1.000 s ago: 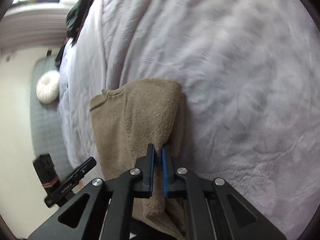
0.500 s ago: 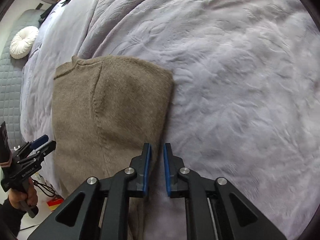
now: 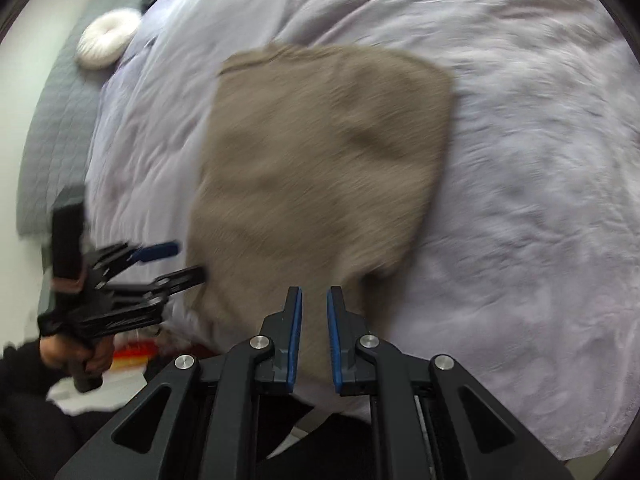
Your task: Fold small clothes
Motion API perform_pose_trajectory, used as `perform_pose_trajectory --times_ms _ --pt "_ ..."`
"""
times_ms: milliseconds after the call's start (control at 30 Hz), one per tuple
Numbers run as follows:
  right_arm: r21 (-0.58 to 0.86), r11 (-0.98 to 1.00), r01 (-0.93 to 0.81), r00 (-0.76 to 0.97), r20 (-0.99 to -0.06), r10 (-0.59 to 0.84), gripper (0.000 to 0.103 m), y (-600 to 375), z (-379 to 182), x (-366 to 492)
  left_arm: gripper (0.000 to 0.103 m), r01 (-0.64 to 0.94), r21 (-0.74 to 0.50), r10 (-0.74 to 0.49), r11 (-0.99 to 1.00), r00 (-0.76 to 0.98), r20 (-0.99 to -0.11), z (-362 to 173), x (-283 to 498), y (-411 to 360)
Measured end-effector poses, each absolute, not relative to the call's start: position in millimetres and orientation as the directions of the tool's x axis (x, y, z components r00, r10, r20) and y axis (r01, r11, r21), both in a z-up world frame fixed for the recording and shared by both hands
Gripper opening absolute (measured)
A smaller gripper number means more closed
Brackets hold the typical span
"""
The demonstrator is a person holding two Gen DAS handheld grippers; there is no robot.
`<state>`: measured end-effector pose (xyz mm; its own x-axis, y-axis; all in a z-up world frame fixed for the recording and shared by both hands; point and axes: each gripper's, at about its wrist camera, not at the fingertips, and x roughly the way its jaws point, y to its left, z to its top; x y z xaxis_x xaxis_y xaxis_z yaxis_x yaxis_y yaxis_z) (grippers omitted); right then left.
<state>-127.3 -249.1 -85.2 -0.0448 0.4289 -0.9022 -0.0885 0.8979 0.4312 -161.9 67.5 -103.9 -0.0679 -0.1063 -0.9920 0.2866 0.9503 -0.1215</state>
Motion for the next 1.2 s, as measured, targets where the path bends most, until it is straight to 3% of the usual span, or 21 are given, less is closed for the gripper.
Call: perform_pose_trajectory --times_ms 200,367,1200 --pt "0.324 0.936 -0.141 -0.141 -0.942 0.305 0.012 -230 -115 -136 0.065 0.246 -0.154 -0.135 0.957 -0.092 -0.987 -116 -172 67" --pt "0.314 0.945 -0.089 -0.159 -0.942 0.297 0.012 -243 -134 -131 0.065 0.247 -0.164 -0.147 0.955 -0.085 -0.985 -117 -173 79" --pt "0.268 0.963 -0.034 -0.138 -0.955 0.261 0.016 -267 -98 -143 0.065 0.256 -0.198 -0.187 0.946 -0.068 -0.980 -114 -164 91"
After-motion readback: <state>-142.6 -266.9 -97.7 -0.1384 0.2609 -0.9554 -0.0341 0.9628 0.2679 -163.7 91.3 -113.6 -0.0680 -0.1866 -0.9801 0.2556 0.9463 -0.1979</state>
